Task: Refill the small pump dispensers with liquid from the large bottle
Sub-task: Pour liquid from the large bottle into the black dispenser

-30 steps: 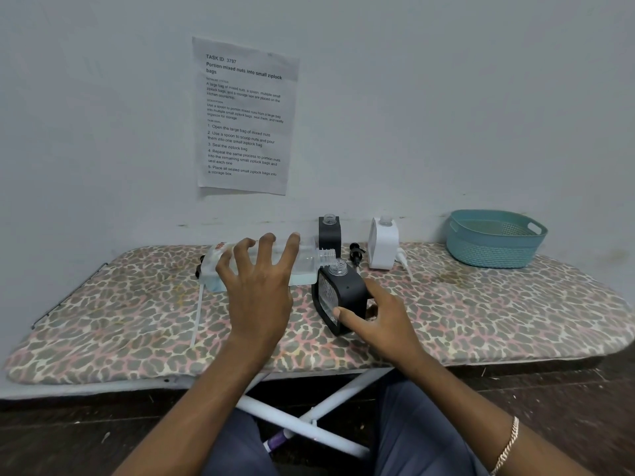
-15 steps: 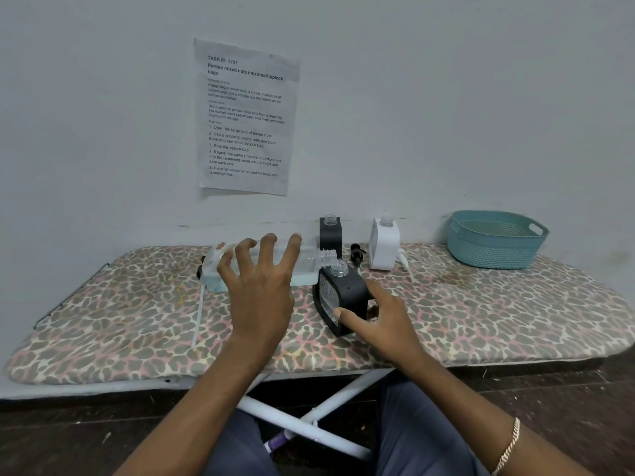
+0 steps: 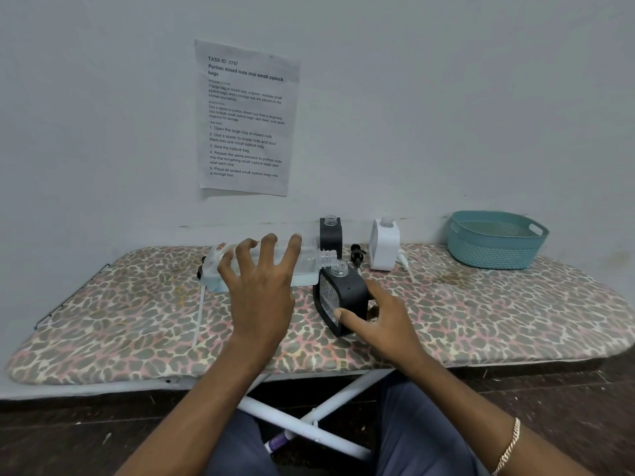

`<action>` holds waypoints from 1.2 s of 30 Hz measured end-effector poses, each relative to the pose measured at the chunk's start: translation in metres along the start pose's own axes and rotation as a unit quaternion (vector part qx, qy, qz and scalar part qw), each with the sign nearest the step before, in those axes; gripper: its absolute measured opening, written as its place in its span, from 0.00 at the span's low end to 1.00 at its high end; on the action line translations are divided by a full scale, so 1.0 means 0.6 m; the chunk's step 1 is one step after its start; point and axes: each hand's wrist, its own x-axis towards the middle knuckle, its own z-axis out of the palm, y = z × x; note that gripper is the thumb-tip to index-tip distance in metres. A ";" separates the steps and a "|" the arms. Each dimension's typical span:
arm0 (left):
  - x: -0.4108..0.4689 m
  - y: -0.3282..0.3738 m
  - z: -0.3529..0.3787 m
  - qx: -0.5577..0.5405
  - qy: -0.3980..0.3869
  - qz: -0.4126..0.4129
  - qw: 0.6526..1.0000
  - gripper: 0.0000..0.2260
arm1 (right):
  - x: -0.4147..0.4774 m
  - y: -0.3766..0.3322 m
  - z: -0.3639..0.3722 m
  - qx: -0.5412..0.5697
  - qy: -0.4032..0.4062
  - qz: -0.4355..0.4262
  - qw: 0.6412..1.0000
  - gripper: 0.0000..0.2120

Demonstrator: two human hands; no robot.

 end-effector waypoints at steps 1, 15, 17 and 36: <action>0.000 0.000 0.000 0.000 0.000 0.000 1.000 0.41 | 0.000 0.000 0.000 -0.001 0.000 0.001 1.000 0.23; -0.002 0.000 -0.002 0.003 0.005 0.001 1.000 0.41 | -0.001 -0.002 0.000 0.006 -0.003 0.006 1.000 0.23; -0.002 0.000 -0.002 0.004 0.006 0.001 1.000 0.41 | -0.001 -0.003 0.000 0.003 -0.003 0.008 1.000 0.23; 0.000 0.000 -0.002 0.001 0.005 -0.001 1.000 0.41 | -0.001 0.001 -0.001 0.002 -0.007 0.013 1.000 0.20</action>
